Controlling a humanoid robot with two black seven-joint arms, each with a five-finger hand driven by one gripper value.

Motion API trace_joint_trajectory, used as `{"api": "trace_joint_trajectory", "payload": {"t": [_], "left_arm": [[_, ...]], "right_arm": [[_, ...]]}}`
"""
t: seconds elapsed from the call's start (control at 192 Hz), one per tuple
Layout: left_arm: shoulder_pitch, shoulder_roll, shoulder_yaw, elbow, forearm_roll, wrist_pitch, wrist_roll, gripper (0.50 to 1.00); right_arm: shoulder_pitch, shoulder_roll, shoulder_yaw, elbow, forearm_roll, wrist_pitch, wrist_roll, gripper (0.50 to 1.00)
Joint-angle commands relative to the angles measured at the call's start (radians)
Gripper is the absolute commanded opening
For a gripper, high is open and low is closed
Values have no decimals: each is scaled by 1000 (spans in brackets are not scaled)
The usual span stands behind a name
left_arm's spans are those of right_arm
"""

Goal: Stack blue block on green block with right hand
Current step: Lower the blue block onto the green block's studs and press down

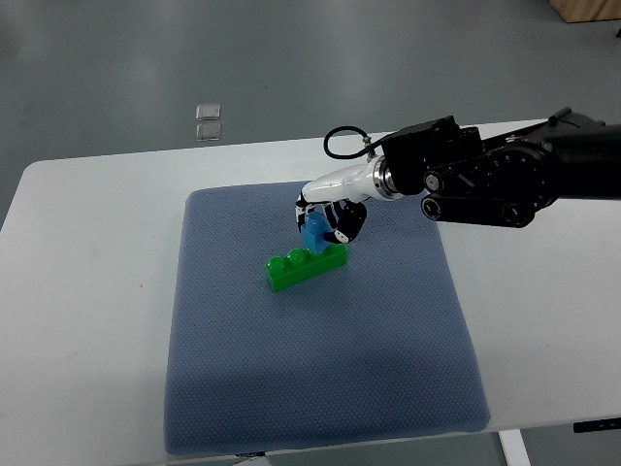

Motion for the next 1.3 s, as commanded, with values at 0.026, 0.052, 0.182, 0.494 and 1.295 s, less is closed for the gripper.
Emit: {"api": "trace_joint_trajectory", "payload": {"t": [0.026, 0.052, 0.182, 0.494, 1.295], "left_arm": [[0, 0, 0, 0, 0, 0, 0, 1000], [0, 0, 0, 0, -1, 0, 0, 1000], [0, 0, 0, 0, 0, 0, 0, 1000], [0, 0, 0, 0, 0, 0, 0, 1000], [0, 0, 0, 0, 0, 0, 0, 1000]], "right_arm": [[1, 0, -2, 0, -6, 0, 0, 500], [1, 2, -2, 0, -6, 0, 0, 500], [0, 4, -2, 0, -7, 0, 0, 500], [-7, 13, -15, 2, -24, -14, 0, 500], [-19, 17, -48, 2, -85, -81, -27, 500]]}}
